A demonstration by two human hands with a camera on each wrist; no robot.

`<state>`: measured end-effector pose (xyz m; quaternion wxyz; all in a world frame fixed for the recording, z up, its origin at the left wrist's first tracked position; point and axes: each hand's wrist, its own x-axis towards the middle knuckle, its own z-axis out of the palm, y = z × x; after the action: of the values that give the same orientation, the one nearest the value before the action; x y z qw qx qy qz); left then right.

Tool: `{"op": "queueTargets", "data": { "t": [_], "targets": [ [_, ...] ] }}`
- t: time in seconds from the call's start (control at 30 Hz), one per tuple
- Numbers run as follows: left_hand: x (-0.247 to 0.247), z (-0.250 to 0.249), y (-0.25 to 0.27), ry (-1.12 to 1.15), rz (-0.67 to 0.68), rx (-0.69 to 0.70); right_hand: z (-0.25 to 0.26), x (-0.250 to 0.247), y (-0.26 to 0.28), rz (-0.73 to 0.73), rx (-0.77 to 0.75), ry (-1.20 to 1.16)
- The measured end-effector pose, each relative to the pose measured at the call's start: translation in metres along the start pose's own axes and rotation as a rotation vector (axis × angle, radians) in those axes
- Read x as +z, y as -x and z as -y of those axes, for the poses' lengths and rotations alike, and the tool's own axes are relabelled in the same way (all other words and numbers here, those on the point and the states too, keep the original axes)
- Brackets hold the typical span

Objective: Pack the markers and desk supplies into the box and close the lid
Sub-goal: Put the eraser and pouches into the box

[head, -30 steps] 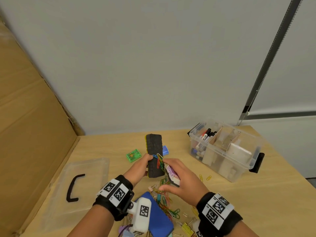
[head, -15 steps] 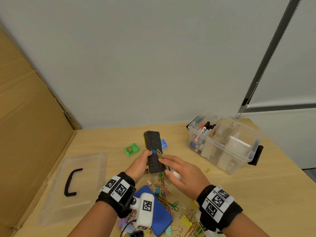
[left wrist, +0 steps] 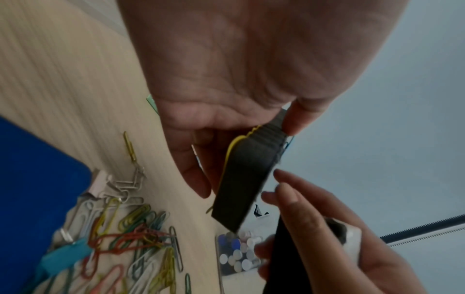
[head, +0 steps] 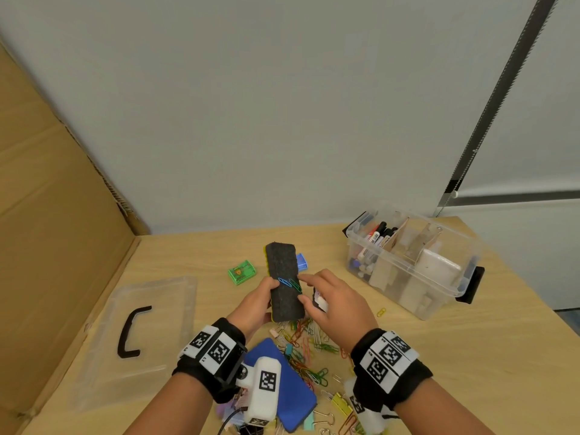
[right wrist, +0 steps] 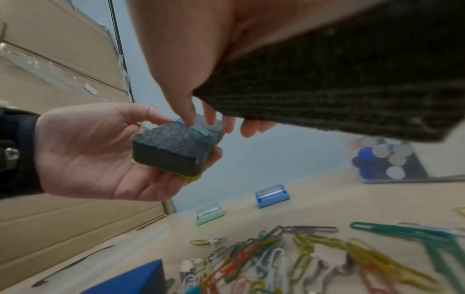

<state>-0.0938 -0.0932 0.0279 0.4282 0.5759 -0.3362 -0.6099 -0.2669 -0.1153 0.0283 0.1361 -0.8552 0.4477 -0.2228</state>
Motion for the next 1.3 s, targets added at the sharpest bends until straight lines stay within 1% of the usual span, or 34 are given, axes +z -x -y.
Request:
{"op": "queueTargets", "data": {
  "t": [0.07,0.13,0.23,0.33,0.47,0.5,0.53,0.57,0.67,0.7,0.8,0.9,0.97,1.03,1.07,1.1,1.17,1.2,1.23,1.3],
  "targets": [
    [0.002,-0.001,0.002,-0.014,0.018,-0.005,0.001,0.004,-0.004,-0.032,0.014,-0.018],
    [0.003,-0.002,0.004,-0.027,0.033,-0.013,0.001,0.007,-0.008,-0.073,0.035,-0.107],
    [0.002,-0.001,0.005,-0.044,0.047,-0.019,-0.001,0.007,-0.009,-0.041,0.070,-0.194],
    [-0.001,-0.001,0.006,-0.010,0.029,-0.002,-0.007,0.005,-0.005,0.050,0.099,-0.098],
    [-0.006,-0.004,0.007,-0.003,0.013,0.021,-0.017,0.004,0.005,0.309,0.170,0.153],
    [-0.007,-0.004,0.008,-0.005,0.011,0.023,-0.018,0.004,0.007,0.332,0.179,0.178],
    [-0.007,-0.005,0.009,-0.014,0.009,0.021,-0.018,0.004,0.008,0.318,0.178,0.180],
    [-0.006,-0.004,0.009,-0.024,0.010,0.017,-0.017,0.003,0.008,0.268,0.162,0.165],
    [-0.002,-0.004,0.012,-0.057,0.018,0.004,-0.004,-0.001,0.004,0.043,0.042,0.008],
    [0.001,-0.004,0.013,-0.078,0.024,0.003,0.002,-0.002,0.002,-0.008,-0.004,-0.051],
    [0.007,-0.006,0.015,-0.133,0.045,0.020,0.015,-0.003,-0.005,-0.063,-0.073,-0.120],
    [0.008,-0.009,0.019,-0.213,0.057,0.069,0.018,-0.004,-0.009,-0.094,-0.100,-0.102],
    [0.006,-0.008,0.020,-0.247,0.057,0.085,0.017,-0.005,-0.008,-0.083,-0.115,-0.068],
    [0.005,-0.008,0.022,-0.259,0.041,0.118,0.012,-0.005,-0.007,-0.050,-0.101,-0.025],
    [0.003,-0.008,0.022,-0.264,0.039,0.130,0.008,-0.005,-0.005,-0.006,-0.072,-0.005],
    [0.002,-0.008,0.022,-0.272,0.037,0.145,0.003,-0.004,-0.003,0.067,-0.030,0.020],
    [0.000,-0.011,0.027,-0.298,0.037,0.175,-0.009,-0.001,0.002,0.275,0.074,0.102],
    [-0.001,-0.011,0.029,-0.304,0.032,0.191,-0.013,0.000,0.005,0.343,0.112,0.125],
    [-0.002,-0.012,0.031,-0.315,0.036,0.201,-0.017,0.001,0.008,0.360,0.138,0.115],
    [-0.003,-0.012,0.034,-0.338,0.052,0.224,-0.018,-0.001,0.009,0.282,0.184,-0.037]
  ]
}}
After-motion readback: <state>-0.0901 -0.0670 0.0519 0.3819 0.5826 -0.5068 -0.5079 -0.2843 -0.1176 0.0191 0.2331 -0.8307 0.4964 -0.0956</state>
